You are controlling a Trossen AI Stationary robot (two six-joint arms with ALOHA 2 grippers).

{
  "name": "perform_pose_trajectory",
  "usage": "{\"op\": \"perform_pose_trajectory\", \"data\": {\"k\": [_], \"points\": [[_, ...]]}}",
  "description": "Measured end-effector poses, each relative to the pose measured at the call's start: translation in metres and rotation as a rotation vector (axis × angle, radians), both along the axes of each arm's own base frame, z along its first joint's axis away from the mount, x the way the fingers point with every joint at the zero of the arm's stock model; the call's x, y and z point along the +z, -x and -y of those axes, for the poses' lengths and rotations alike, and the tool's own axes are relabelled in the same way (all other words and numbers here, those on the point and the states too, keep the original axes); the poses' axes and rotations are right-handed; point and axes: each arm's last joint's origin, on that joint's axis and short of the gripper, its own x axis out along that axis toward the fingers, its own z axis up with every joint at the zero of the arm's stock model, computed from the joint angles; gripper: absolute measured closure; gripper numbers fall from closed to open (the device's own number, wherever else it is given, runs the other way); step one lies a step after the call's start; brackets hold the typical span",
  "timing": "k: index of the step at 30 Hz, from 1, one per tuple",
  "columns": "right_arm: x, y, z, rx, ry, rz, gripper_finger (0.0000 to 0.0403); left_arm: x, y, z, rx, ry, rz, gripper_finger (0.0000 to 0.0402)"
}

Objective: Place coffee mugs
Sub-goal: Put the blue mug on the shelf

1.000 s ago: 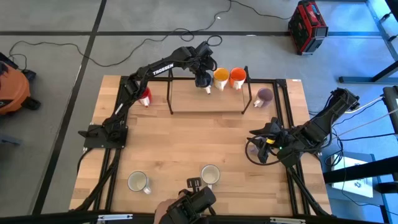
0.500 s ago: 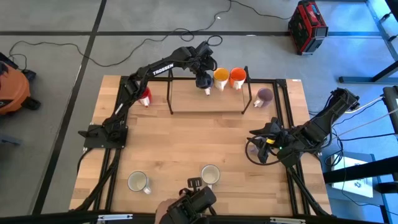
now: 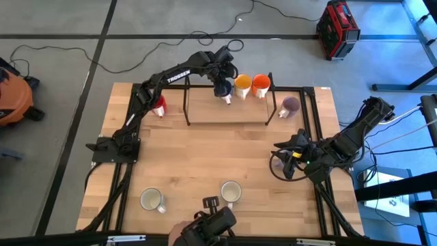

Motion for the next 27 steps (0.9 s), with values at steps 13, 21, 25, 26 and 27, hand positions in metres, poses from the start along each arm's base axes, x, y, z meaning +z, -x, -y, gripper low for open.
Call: {"op": "perform_pose_trajectory", "data": {"k": [13, 21, 25, 26, 27], "points": [[0.0, 0.0, 0.0, -0.013, -0.021, 0.006, 0.0269, -0.0023, -0.0014, -0.0031, 0.01, 0.012, 0.026, 0.0359], [0.0, 0.0, 0.0, -0.013, -0.021, 0.006, 0.0269, -0.0007, -0.0035, -0.0046, 0.003, 0.003, 0.059, 0.0327], [0.0, 0.0, 0.0, -0.012, -0.022, 0.006, 0.0269, -0.0007, -0.0035, -0.0049, 0.005, 0.0, 0.059, 0.0314], [0.0, 0.0001, 0.0, -0.012, -0.022, 0.006, 0.0269, -0.0006, -0.0032, -0.0052, 0.01, -0.006, 0.055, 0.0311], [0.0, 0.0, -0.0001, -0.012, -0.022, 0.006, 0.0269, -0.0006, -0.003, -0.0057, 0.013, -0.012, 0.051, 0.0309]]}}
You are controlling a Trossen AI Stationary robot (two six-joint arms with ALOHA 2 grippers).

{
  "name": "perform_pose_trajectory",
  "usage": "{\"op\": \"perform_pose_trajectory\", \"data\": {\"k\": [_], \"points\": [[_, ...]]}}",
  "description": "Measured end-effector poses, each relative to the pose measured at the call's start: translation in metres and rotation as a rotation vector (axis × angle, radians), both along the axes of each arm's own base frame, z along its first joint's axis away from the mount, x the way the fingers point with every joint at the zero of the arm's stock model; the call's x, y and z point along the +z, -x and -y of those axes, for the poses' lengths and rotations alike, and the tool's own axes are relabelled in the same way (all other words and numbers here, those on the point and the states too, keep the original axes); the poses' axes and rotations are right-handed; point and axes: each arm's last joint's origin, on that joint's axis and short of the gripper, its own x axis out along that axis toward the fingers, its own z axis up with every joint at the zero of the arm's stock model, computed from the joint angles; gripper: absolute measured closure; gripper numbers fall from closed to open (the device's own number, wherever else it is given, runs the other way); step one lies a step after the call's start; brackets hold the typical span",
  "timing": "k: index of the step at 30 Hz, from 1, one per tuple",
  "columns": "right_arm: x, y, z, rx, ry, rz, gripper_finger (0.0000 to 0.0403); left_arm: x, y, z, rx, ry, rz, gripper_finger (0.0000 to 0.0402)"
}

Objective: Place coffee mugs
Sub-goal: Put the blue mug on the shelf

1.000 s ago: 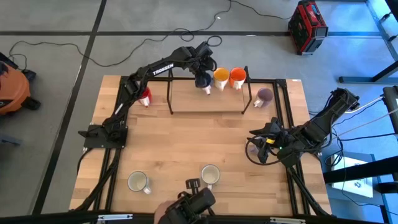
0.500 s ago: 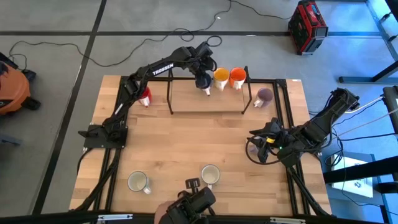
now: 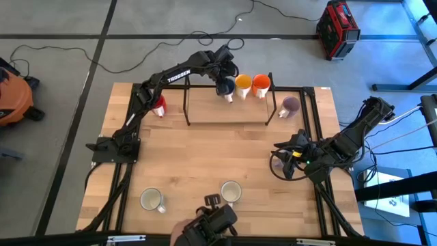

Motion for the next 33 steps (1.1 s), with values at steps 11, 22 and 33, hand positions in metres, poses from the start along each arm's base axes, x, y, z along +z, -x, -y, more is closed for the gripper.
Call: {"op": "perform_pose_trajectory", "data": {"k": [11, 22, 33], "points": [[0.0, 0.0, 0.0, 0.0, -0.001, 0.0, 0.0269, 0.0, 0.001, -0.002, 0.015, -0.012, -0.005, 0.0312], [0.0, 0.0, 0.0, 0.001, -0.003, 0.003, 0.0269, 0.003, 0.002, -0.003, 0.008, -0.006, 0.014, 0.0312], [0.0, 0.0, 0.0, 0.001, -0.003, 0.003, 0.0269, 0.002, 0.004, -0.011, 0.024, -0.022, 0.03, 0.0312]]}}
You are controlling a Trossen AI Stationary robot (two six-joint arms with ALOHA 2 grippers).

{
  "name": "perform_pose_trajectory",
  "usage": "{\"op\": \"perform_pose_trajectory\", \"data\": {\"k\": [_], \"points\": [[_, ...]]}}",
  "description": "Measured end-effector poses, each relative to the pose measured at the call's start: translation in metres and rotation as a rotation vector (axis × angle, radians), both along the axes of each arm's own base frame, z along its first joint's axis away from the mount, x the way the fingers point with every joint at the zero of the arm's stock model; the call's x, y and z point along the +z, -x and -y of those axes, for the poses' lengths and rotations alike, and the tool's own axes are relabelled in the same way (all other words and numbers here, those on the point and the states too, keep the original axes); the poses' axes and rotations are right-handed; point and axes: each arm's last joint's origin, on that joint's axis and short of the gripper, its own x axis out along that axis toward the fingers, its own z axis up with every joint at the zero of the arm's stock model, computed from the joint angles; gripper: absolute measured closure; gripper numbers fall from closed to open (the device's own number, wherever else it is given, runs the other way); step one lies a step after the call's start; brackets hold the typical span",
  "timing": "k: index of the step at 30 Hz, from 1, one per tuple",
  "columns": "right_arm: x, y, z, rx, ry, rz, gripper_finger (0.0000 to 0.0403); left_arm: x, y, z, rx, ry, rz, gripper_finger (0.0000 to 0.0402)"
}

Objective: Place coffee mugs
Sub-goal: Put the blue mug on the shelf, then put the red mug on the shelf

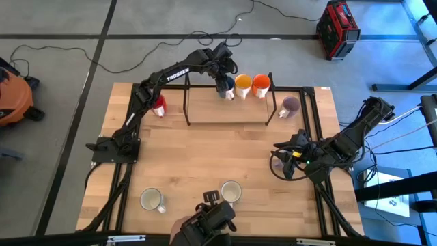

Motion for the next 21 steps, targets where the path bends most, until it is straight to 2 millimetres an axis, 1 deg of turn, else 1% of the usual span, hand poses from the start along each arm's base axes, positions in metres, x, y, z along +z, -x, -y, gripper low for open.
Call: {"op": "perform_pose_trajectory", "data": {"k": [5, 12, 15, 17, 21], "points": [[0.0, 0.0, 0.0, 0.0, 0.0, 0.0, 0.0269, 0.005, -0.001, 0.003, -0.005, -0.006, 0.01, 0.0312], [0.0, 0.0, 0.0, 0.0, 0.0, 0.0, 0.0269, 0.036, -0.005, 0.009, -0.016, -0.06, 0.08, 0.0312], [0.0, 0.0, 0.0, 0.0, 0.0, 0.0, 0.0269, 0.052, -0.002, 0.018, -0.031, -0.075, 0.118, 0.0312], [0.0, 0.0, 0.0, 0.0, 0.0, 0.0, 0.0269, 0.069, 0.001, 0.027, -0.043, -0.076, 0.165, 0.0312], [0.0, 0.0, 0.0, 0.001, 0.002, 0.002, 0.0269, 0.095, 0.003, 0.054, -0.114, -0.021, 0.256, 0.0312]]}}
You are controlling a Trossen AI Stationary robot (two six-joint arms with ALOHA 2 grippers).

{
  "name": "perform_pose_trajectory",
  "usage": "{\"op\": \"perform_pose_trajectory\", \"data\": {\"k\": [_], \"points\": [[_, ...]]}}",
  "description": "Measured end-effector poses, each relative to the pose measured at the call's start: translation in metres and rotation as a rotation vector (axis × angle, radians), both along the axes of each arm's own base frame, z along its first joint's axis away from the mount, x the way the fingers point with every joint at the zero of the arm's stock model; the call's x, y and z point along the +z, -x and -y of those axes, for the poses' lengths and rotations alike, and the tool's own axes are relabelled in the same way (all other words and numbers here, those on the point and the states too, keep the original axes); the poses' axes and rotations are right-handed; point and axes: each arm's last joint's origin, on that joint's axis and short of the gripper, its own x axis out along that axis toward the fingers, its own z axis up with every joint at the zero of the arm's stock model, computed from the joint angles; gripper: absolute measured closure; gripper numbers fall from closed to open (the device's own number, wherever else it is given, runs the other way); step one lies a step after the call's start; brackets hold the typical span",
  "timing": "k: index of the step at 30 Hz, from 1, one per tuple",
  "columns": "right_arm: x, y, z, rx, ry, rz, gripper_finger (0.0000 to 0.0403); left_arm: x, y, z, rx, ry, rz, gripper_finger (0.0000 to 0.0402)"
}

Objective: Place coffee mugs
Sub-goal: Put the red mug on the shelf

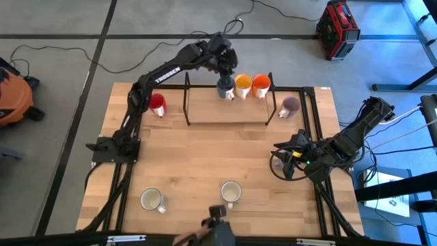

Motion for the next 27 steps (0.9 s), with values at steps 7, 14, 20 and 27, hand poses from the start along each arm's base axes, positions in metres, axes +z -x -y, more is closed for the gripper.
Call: {"op": "perform_pose_trajectory", "data": {"k": [7, 14, 20, 27], "points": [[0.005, 0.005, -0.006, 0.047, 0.113, 0.096, 0.0269, 0.04, 0.004, 0.062, -0.178, 0.09, 0.096, 0.0312], [0.013, 0.001, -0.001, 0.195, 0.117, 0.245, 0.0269, 0.064, 0.009, 0.138, -0.323, 0.126, 0.082, 0.0312], [0.018, -0.011, 0.012, 0.402, 0.04, 0.528, 0.0269, 0.065, 0.024, 0.182, -0.363, 0.16, 0.059, 0.0312], [0.049, -0.015, 0.029, 0.529, 0.124, 0.9, 0.0269, 0.065, 0.053, 0.206, -0.302, 0.15, 0.128, 0.0312]]}}
